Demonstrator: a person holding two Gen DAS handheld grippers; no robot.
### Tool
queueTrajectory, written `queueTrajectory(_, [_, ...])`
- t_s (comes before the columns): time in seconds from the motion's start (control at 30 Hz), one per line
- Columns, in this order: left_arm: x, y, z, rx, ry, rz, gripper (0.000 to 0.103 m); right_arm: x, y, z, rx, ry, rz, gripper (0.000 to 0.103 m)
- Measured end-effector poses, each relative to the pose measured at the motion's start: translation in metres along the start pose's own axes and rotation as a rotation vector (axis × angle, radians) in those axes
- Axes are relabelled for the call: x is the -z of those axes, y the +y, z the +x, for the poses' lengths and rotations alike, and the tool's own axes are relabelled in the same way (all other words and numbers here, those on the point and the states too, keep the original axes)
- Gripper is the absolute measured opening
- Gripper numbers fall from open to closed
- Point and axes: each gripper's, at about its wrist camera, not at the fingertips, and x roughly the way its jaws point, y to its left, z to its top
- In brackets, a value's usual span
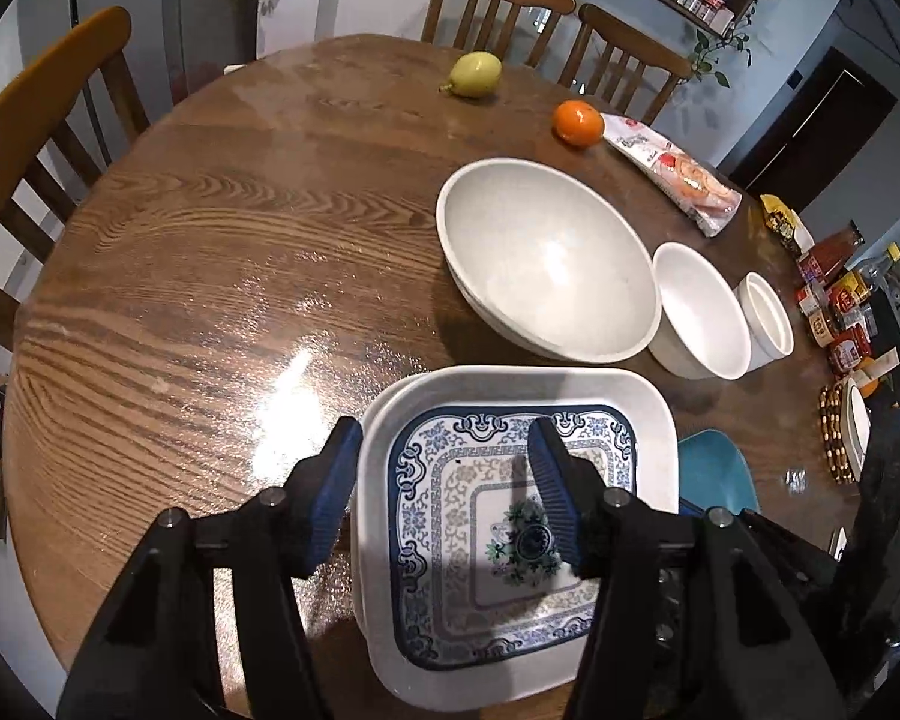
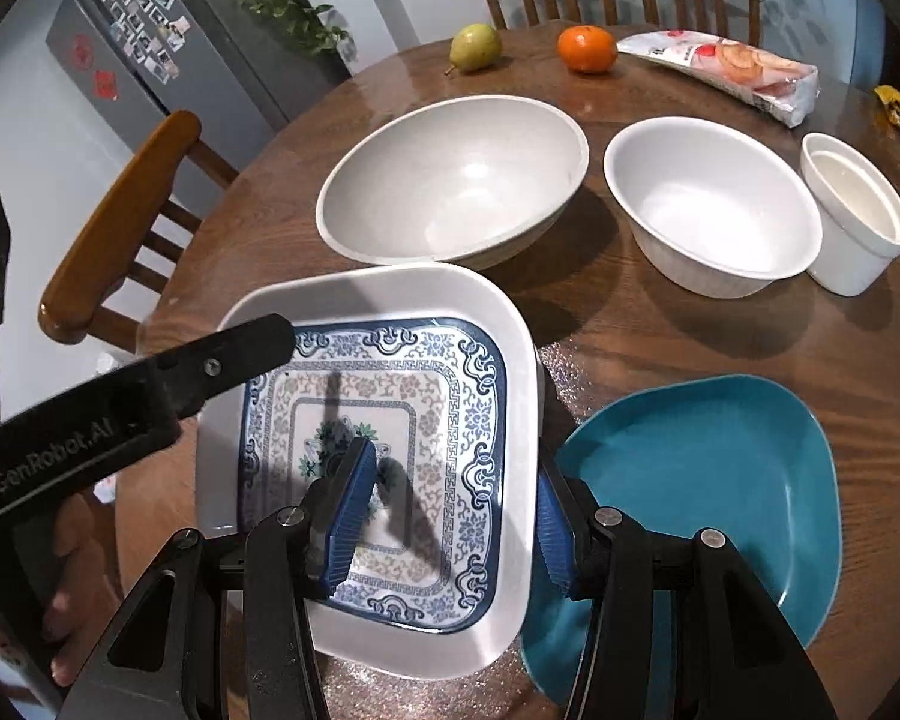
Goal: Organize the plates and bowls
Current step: 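Carry the patterned plate toward the white bowls and lower it with the right gripper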
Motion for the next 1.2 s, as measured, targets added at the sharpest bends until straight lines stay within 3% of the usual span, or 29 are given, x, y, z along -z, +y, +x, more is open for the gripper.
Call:
queueTrajectory(0.27, [-0.001, 0.018, 0.012, 0.065, 0.039, -0.031, 0.061, 0.004, -0.008, 0.006, -0.094, 0.025, 0.018, 0.053])
queueTrajectory(0.4, [0.0, 0.026, 0.001, 0.141, -0.008, -0.065, 0.08, 0.007, -0.006, 0.001, -0.09, 0.01, 0.008, 0.053])
queueTrajectory(0.63, [0.005, 0.029, -0.013, 0.113, -0.073, -0.066, 0.084, 0.01, -0.014, -0.013, -0.066, -0.052, 0.019, 0.053])
queueTrajectory(0.93, [0.015, 0.031, -0.006, 0.061, -0.062, -0.052, 0.084, 0.013, -0.029, -0.015, -0.167, -0.034, 0.043, 0.053])
queueTrajectory(1.0, [0.02, 0.031, -0.005, 0.076, -0.052, -0.042, 0.084, 0.013, -0.029, -0.013, -0.173, -0.031, 0.045, 0.053])
queueTrajectory(1.13, [0.03, 0.039, 0.0, 0.177, -0.008, -0.041, 0.084, 0.013, -0.028, -0.009, -0.192, -0.027, 0.047, 0.054])
queueTrajectory(1.2, [0.035, 0.038, -0.002, 0.173, -0.018, -0.04, 0.084, 0.015, -0.028, -0.007, -0.178, -0.02, 0.046, 0.054])
